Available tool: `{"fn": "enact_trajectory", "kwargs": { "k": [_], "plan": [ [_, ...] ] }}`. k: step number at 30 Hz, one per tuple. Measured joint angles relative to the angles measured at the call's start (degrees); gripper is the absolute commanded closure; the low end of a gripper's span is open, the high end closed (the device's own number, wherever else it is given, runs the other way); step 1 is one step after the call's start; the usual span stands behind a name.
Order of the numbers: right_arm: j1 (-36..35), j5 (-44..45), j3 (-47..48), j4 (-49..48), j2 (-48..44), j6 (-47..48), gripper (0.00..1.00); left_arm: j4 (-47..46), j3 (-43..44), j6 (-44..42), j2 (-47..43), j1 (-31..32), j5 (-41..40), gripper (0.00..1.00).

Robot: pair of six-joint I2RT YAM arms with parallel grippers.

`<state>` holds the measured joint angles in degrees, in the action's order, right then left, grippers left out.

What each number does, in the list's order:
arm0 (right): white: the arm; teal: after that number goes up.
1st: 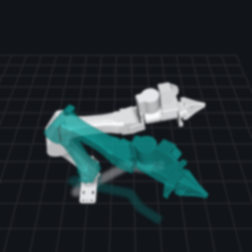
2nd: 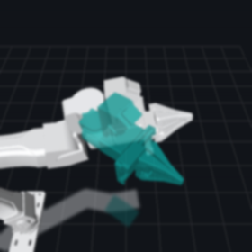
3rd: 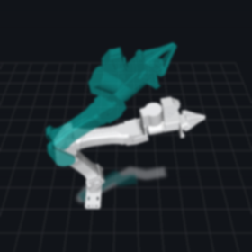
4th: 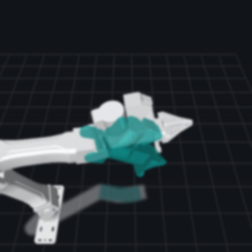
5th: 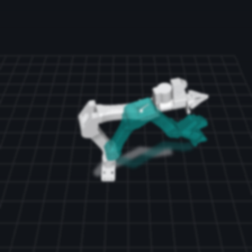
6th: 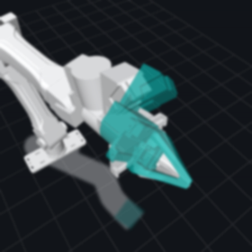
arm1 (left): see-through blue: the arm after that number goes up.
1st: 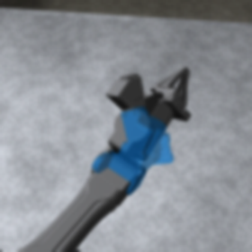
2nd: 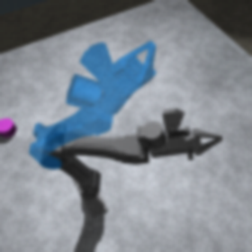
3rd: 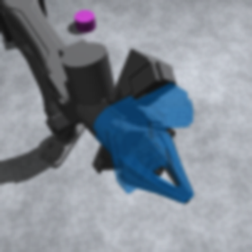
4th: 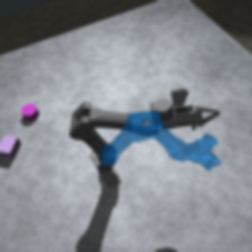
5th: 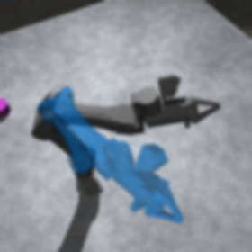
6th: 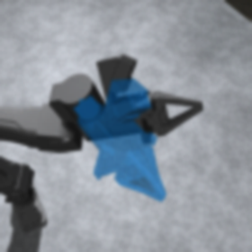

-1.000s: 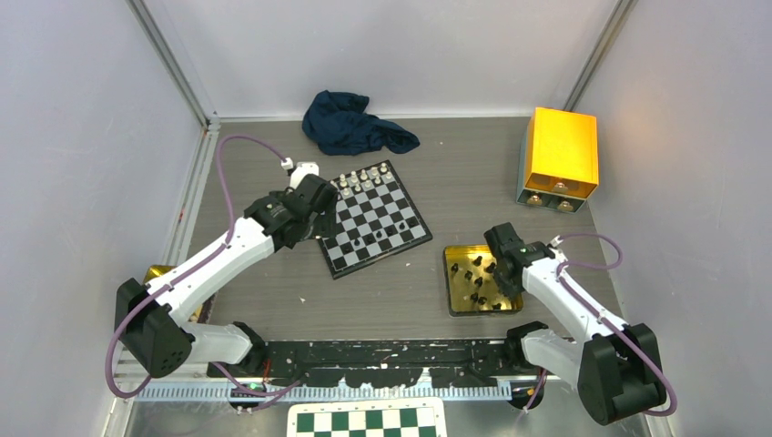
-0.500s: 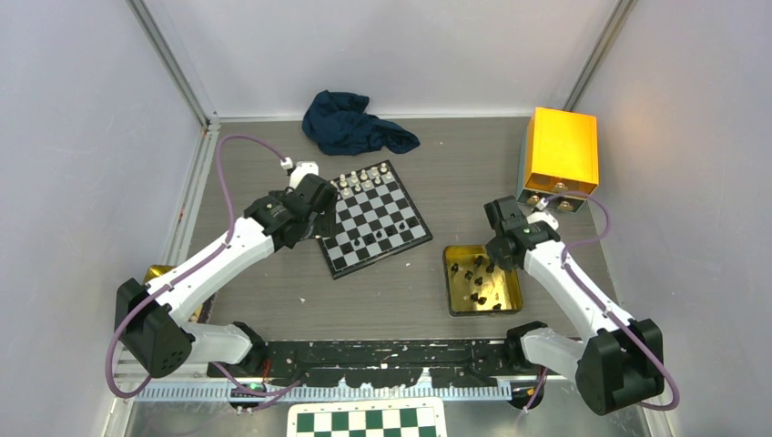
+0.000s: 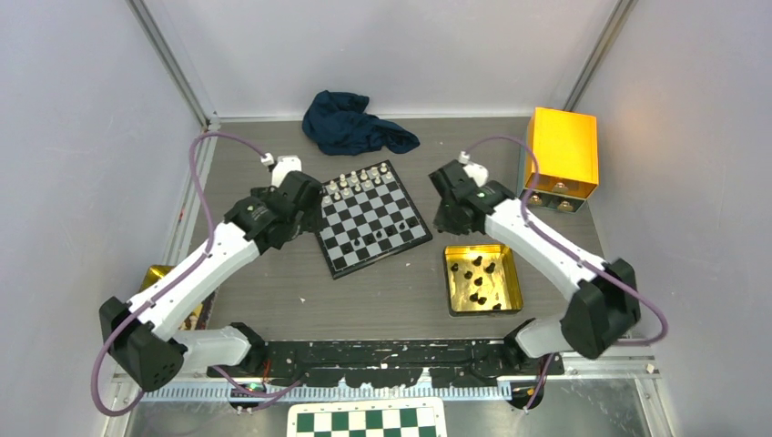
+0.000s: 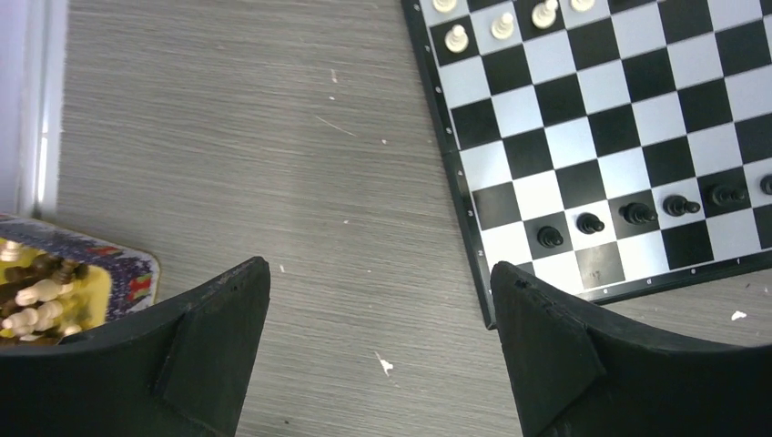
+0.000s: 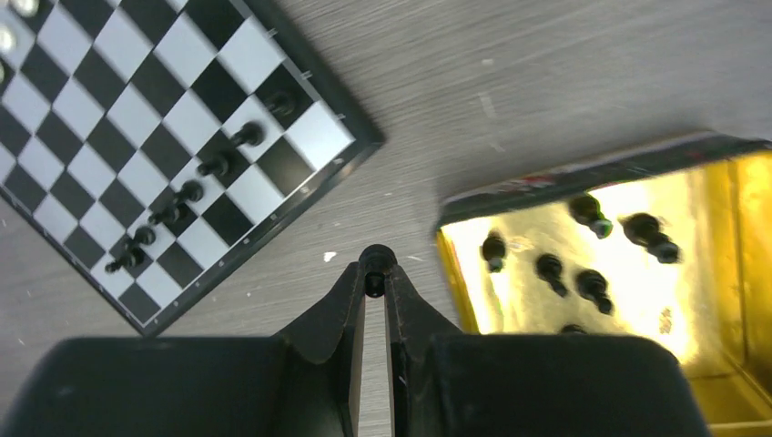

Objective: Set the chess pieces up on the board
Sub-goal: Place the chess piece on the chessboard.

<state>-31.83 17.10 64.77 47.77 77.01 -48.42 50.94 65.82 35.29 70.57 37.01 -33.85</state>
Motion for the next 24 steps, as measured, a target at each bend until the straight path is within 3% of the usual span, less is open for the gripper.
{"fn": "enact_trajectory", "kwargs": {
  "k": [16,24],
  "plan": [
    [-17.4,-8.5,28.3,-1.4,32.4,10.7,1.0,12.1,3.9,1.7,-14.2,-2.2,-7.0,0.08],
    [-22.1,-10.9,41.1,1.7,43.0,14.4,0.99,16.2,5.8,2.3,-18.1,-2.3,-8.7,0.09]
  ]
}}
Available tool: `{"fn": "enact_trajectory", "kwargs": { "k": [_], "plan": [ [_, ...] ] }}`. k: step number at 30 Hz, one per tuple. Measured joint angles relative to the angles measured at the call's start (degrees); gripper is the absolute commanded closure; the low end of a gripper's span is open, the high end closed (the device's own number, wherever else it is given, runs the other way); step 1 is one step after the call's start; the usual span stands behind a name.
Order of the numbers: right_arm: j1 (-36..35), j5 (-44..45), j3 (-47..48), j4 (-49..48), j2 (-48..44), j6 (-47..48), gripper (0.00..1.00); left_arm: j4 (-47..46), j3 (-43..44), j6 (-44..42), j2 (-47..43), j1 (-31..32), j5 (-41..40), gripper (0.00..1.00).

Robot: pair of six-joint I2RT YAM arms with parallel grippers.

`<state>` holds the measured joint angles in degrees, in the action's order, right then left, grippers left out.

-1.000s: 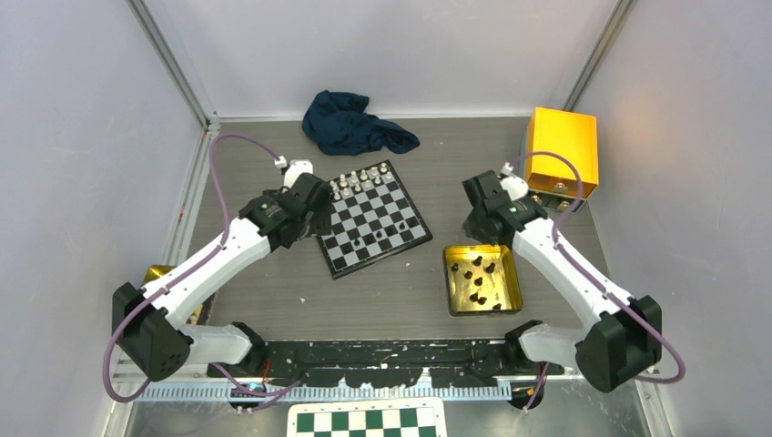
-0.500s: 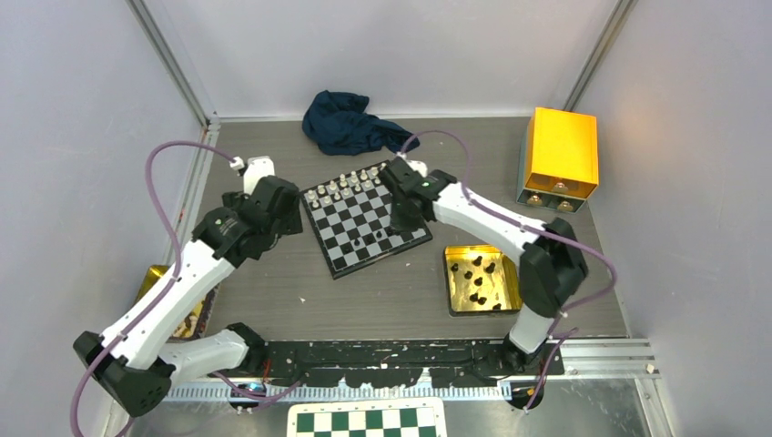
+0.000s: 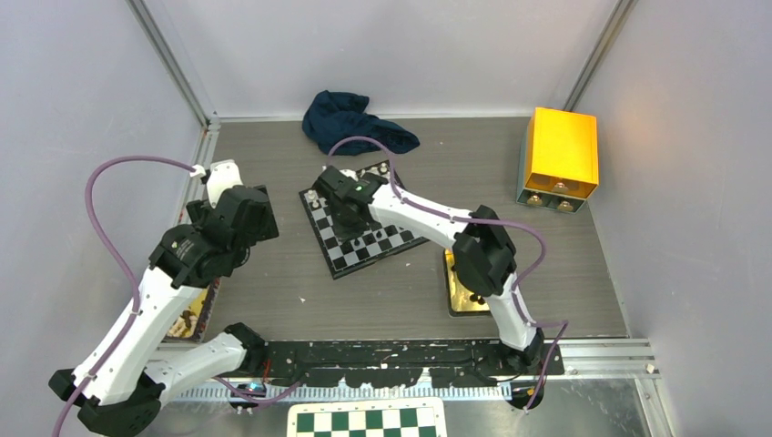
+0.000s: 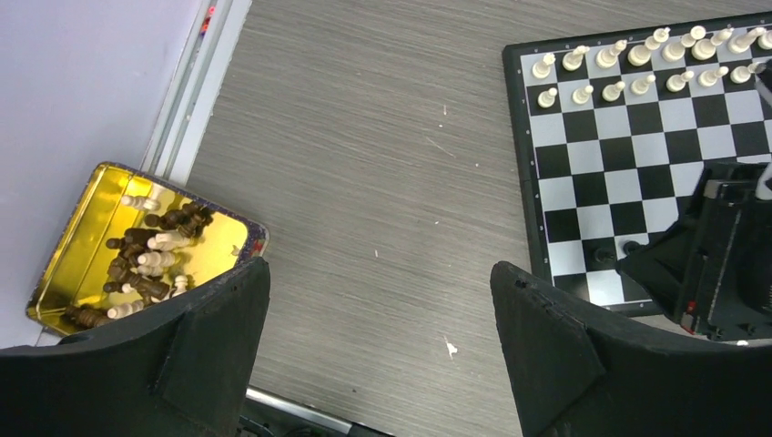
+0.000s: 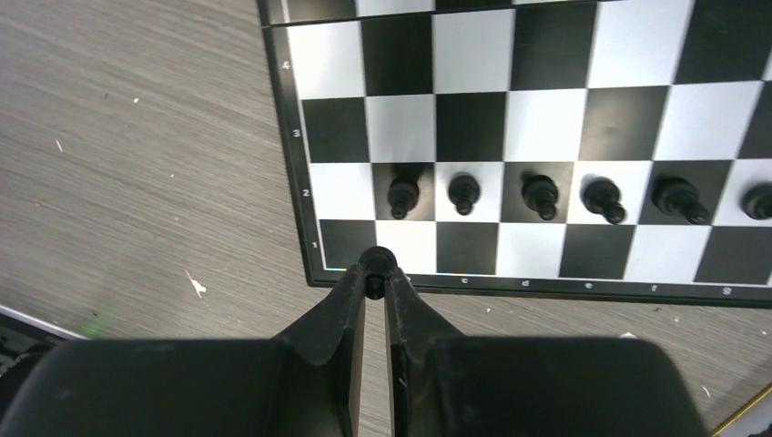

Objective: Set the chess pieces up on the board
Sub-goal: Place the chess piece on the chessboard.

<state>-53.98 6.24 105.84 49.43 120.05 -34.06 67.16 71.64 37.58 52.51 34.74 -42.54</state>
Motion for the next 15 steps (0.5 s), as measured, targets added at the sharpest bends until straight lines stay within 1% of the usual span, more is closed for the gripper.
{"fn": "enact_trajectory", "kwargs": {
  "k": [6,15],
  "plan": [
    [-1.9,-0.2,5.9,2.5,4.3,2.1,0.99,0.9,0.0,0.9,-0.3,0.0,-0.1,0.09],
    [-3.3,-0.1,8.4,3.5,8.3,4.2,1.0,0.9,0.0,0.9,-0.3,0.0,-0.1,0.08]
  ]
}}
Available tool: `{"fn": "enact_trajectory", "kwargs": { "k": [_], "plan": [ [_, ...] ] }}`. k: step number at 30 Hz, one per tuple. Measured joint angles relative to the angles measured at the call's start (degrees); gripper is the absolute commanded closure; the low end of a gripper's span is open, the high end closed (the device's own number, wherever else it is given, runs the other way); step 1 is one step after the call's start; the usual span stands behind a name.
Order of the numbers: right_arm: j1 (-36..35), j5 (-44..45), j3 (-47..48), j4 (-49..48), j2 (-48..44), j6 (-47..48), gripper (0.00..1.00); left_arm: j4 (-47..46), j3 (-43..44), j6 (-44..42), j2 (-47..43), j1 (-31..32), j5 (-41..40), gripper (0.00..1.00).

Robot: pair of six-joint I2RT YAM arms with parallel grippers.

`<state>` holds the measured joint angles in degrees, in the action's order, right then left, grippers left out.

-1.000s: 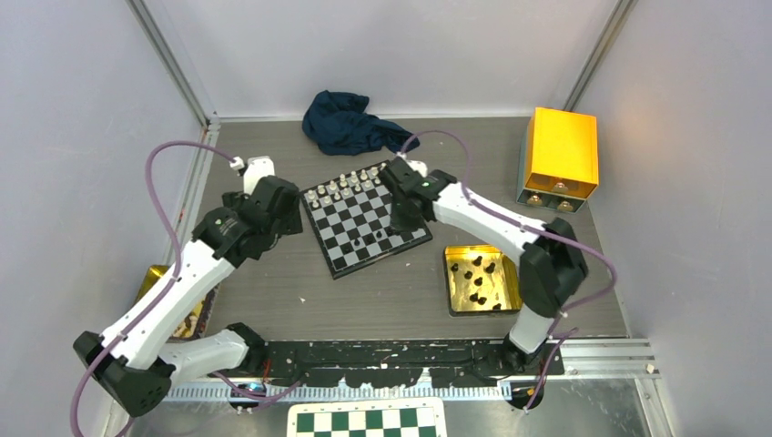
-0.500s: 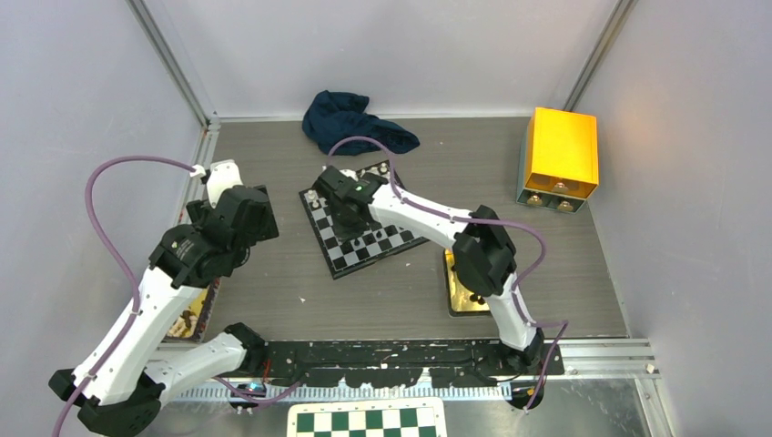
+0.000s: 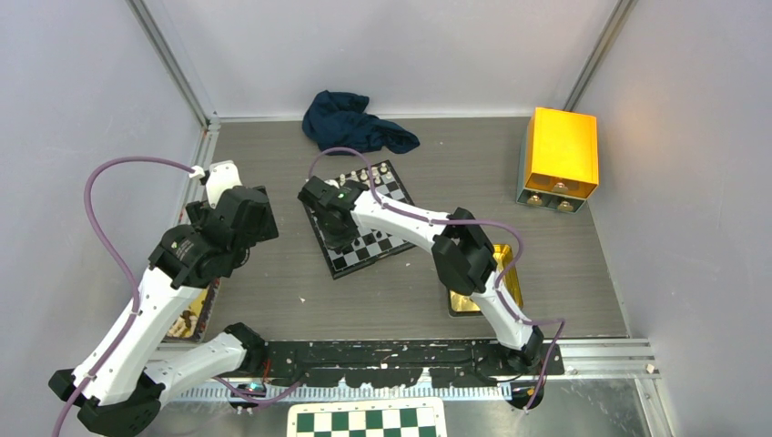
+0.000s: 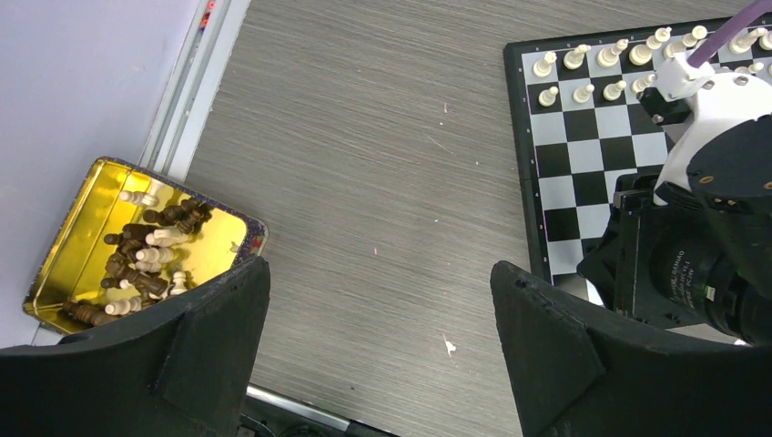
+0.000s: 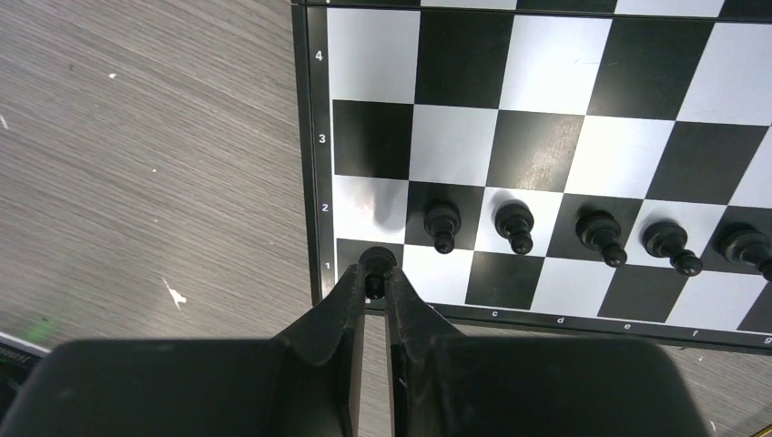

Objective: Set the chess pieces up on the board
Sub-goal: Place the chess piece on the chessboard.

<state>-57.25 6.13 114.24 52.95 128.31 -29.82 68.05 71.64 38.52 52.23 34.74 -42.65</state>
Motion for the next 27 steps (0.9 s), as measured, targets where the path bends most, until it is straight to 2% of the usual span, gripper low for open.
{"fn": "enact_trajectory", "kwargs": {
  "k": [27],
  "plan": [
    [-0.4,0.6,-1.6,-5.5,1.4,3.4,1.0,-0.5,-0.1,-0.2,1.4,0.0,0.2,0.08]
  ]
}}
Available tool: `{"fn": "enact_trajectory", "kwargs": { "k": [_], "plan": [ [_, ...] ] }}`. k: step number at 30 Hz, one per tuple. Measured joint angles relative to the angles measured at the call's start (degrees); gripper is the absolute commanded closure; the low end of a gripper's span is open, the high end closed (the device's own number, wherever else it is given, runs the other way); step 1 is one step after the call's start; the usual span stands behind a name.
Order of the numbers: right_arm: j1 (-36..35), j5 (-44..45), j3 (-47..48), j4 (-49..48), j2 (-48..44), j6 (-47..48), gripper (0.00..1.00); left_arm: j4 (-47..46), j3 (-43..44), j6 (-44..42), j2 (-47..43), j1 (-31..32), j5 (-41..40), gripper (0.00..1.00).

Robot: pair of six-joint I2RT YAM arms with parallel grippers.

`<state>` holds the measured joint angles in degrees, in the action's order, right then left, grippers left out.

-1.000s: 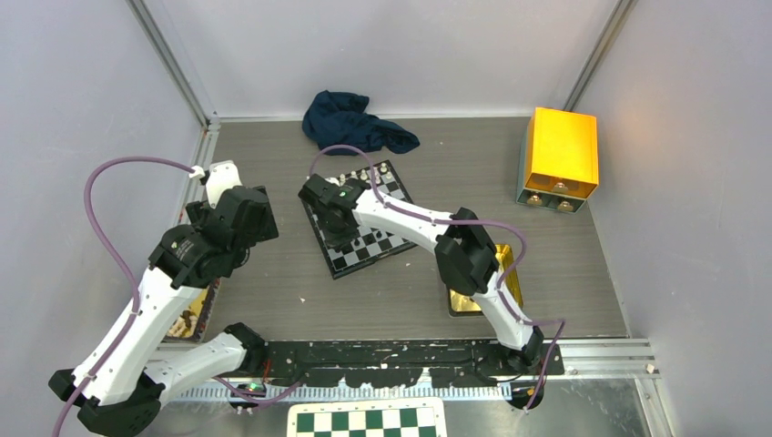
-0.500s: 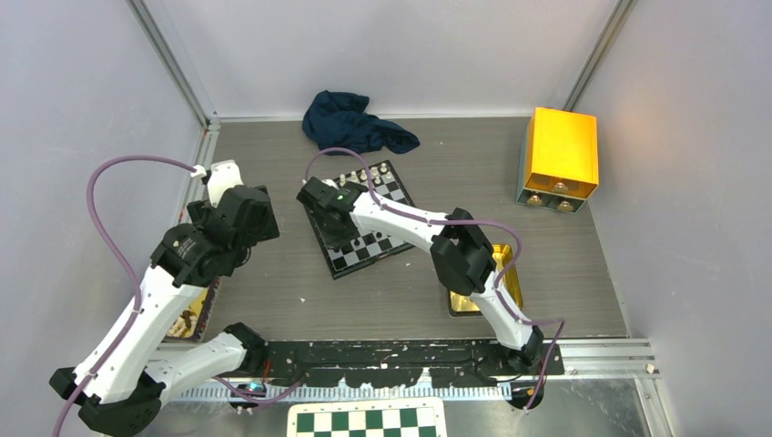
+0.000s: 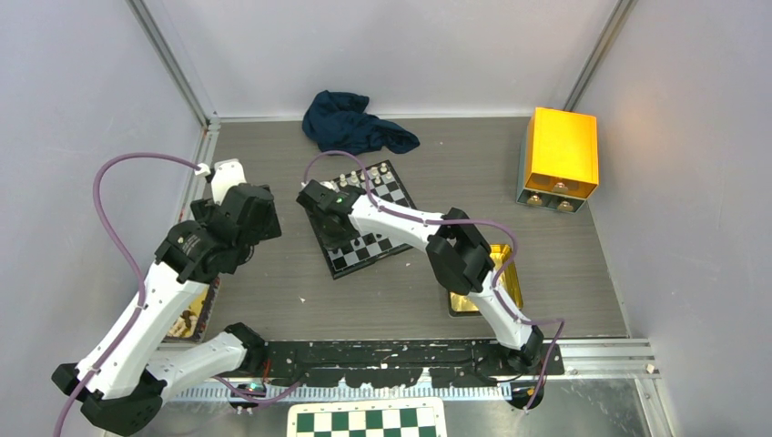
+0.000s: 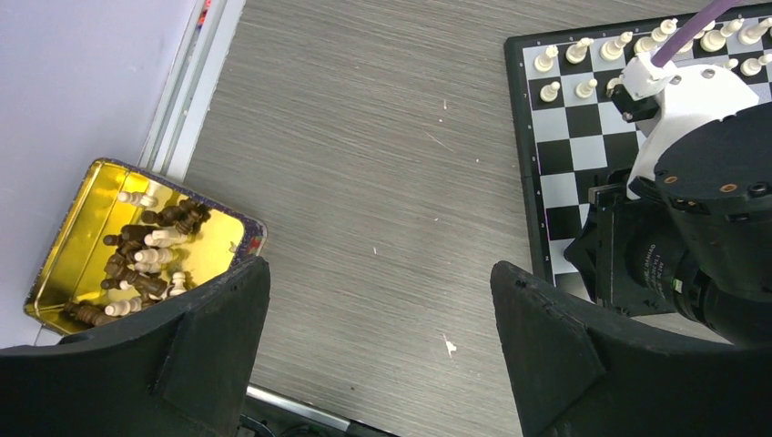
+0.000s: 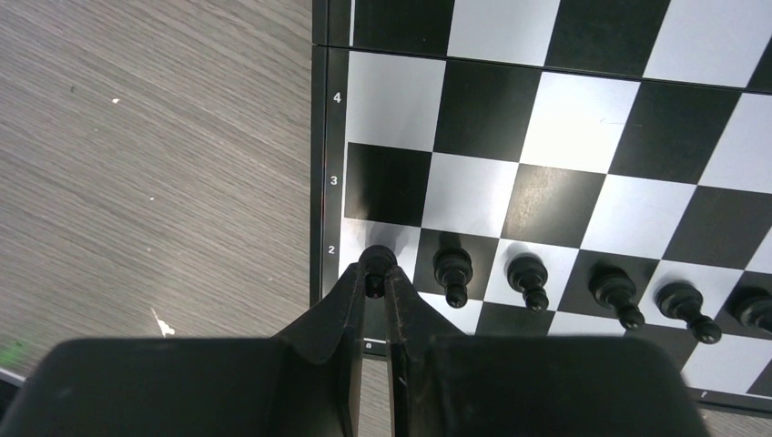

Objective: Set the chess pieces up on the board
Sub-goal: Place the chess piece on the chessboard.

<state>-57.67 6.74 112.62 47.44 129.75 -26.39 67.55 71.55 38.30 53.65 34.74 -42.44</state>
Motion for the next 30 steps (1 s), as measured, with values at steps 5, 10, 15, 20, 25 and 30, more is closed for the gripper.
{"fn": "enact_trajectory", "kwargs": {
  "k": [5,10,15,20,25,30],
  "plan": [
    [0.0,-0.3,-0.5,-0.8,0.8,0.4,1.0,-0.1,0.0,0.0,0.2,0.0,0.0,0.08],
    [0.0,-0.4,-0.7,-1.3,0.8,0.6,0.99,-0.4,0.0,-0.1,0.2,0.0,0.0,0.08],
    [0.0,-0.5,-0.9,-1.8,0.8,0.7,0.89,-0.8,-0.1,-0.3,0.3,0.0,0.1,0.08],
    [0.0,-0.7,-1.1,-2.1,0.8,0.9,0.74,-1.0,-0.4,-0.4,0.3,-0.1,0.2,0.08],
    [0.0,-0.9,-2.0,-2.1,0.8,1.1,0.69,-1.0,-0.6,-0.4,0.3,-0.1,0.5,0.08],
    [0.0,-0.9,-2.1,-2.1,0.8,1.2,0.68,-1.0,-0.6,-0.4,0.3,-0.1,0.5,0.08]
  ]
}}
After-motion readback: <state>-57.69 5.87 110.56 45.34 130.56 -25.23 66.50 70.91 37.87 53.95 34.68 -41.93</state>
